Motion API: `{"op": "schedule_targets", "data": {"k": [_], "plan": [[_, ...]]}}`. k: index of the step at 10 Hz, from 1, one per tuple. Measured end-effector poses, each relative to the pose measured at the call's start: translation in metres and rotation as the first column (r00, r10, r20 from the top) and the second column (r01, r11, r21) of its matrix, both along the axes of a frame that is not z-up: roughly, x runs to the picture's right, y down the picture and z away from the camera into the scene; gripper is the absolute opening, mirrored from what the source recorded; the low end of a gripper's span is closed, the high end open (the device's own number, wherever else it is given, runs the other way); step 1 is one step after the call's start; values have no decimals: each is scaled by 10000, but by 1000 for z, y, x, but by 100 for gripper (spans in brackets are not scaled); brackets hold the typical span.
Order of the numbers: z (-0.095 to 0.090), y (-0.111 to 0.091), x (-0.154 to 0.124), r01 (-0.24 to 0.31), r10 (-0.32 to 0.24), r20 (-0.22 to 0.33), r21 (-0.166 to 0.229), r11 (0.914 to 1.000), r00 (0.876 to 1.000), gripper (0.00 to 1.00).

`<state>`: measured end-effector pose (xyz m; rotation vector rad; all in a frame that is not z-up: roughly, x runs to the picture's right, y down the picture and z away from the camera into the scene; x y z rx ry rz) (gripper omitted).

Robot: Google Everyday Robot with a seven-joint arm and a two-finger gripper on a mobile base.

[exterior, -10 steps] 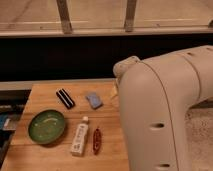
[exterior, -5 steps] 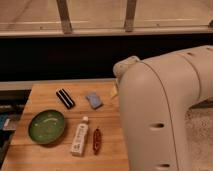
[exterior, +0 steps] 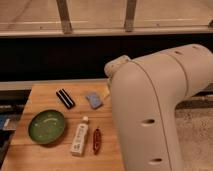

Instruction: Place the white sponge in the ceramic bowl

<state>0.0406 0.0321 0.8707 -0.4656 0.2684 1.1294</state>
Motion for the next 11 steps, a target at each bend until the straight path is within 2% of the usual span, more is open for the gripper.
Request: {"op": "schedule_targets", "data": {"k": [2, 3, 4, 5, 6, 9, 11], "plan": [[9, -2, -37, 440, -442, 433, 54, 9990, 9981, 80], [12, -6, -51, 500, -523, 937, 273, 9984, 9942, 80], [9, -10, -57, 413, -520, 1514, 735, 9964, 9871, 80], [6, -12, -64, 370, -575, 1928, 1083, 9934, 9796, 80], [4, -14, -70, 332, -599, 2153, 1255, 9915, 9747, 80], [6, -13, -70, 416, -673, 2192, 1199, 9919, 9733, 80], [19, -7, -84, 860, -1051, 2177, 951, 9917, 9703, 80]]}}
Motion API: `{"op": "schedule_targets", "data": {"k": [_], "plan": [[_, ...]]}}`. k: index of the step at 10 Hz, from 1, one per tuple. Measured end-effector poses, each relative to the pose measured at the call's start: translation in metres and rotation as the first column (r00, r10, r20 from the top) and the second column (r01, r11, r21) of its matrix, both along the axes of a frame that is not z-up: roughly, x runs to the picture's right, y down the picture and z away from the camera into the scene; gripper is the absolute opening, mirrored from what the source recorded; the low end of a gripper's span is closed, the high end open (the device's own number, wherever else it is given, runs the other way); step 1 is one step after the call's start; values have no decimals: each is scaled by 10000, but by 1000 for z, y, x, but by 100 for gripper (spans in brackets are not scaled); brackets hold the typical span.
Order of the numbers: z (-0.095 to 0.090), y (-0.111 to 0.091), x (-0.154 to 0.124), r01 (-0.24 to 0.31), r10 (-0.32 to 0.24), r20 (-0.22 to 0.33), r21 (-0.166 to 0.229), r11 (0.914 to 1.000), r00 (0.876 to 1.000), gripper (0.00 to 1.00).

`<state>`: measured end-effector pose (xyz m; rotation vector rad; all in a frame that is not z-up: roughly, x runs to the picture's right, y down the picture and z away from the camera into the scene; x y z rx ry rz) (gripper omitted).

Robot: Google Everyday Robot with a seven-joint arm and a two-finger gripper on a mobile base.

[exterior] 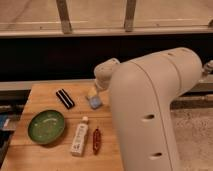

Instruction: Place the white sponge in the ceramic bowl

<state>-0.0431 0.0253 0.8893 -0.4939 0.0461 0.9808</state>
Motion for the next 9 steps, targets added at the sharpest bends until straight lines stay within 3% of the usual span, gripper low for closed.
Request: {"op": "schedule_targets", "data": {"k": [3, 9], "plan": [[23, 16, -12, 660, -665, -53, -610, 9959, 9978, 80], [54, 49, -9, 690, -738, -233, -1631, 9842, 9970, 80]]}}
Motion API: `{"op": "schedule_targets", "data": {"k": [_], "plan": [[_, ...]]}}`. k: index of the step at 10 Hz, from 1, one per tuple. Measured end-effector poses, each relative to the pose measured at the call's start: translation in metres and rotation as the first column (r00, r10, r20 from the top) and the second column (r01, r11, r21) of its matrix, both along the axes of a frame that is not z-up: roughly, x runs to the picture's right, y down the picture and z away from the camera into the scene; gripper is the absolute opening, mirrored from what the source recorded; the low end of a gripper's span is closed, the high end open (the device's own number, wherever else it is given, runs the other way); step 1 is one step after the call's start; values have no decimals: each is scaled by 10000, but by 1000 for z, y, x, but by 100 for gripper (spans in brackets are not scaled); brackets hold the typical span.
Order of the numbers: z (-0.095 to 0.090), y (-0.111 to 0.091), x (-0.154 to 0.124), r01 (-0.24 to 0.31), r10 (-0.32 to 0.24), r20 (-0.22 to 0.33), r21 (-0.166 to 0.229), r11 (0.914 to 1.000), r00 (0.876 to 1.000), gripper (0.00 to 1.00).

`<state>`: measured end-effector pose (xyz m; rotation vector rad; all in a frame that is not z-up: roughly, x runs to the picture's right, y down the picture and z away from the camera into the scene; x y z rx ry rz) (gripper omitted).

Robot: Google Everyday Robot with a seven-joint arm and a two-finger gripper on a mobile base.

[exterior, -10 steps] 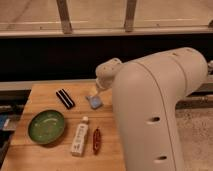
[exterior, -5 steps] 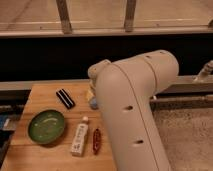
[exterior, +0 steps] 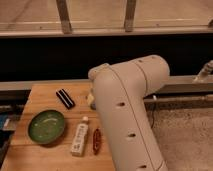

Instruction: Place the white sponge in the ceramic bowl

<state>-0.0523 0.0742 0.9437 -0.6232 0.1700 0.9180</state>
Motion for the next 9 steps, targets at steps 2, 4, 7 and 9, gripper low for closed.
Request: {"op": "schedule_targets", "data": {"k": [2, 4, 7, 9], "plan": [[4, 7, -1, 42, -43, -66, -186, 9998, 10000, 78], [2, 9, -1, 115, -118, -97, -263, 9996, 9999, 60], [-4, 8, -3, 182, -184, -64, -250, 9995, 9998, 28], [-8, 6, -2, 150, -151, -39, -204, 9997, 9999, 8]]}}
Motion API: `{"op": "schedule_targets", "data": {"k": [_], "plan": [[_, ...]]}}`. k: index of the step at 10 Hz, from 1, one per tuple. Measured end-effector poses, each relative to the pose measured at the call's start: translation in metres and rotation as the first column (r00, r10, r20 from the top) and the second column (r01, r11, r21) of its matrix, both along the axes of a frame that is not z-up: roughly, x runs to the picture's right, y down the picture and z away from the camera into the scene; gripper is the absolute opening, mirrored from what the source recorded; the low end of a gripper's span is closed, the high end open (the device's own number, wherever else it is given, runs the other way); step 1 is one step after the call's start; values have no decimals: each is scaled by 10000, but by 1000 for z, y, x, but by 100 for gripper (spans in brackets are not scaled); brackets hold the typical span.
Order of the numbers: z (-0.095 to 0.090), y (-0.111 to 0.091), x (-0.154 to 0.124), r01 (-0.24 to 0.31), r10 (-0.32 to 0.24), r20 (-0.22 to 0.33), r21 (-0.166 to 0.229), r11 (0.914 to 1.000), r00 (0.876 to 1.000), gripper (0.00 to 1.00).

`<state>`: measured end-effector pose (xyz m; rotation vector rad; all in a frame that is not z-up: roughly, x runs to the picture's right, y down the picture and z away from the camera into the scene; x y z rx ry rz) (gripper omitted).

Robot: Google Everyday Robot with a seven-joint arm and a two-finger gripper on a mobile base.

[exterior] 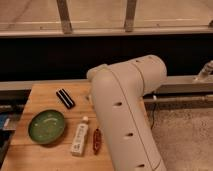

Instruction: Place the white sponge in the ceramic bowl

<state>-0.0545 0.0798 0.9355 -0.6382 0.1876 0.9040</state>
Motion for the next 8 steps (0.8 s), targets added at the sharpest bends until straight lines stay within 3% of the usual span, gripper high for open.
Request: {"op": "schedule_targets", "data": {"k": [3, 6, 8], "plan": [[-13, -8, 0, -54, 52, 116, 155, 9999, 9999, 0], [-51, -37, -7, 250, -276, 352, 734, 9970, 9990, 0], [-79, -59, -30, 605, -703, 764, 1238, 9905, 9946, 0]]}}
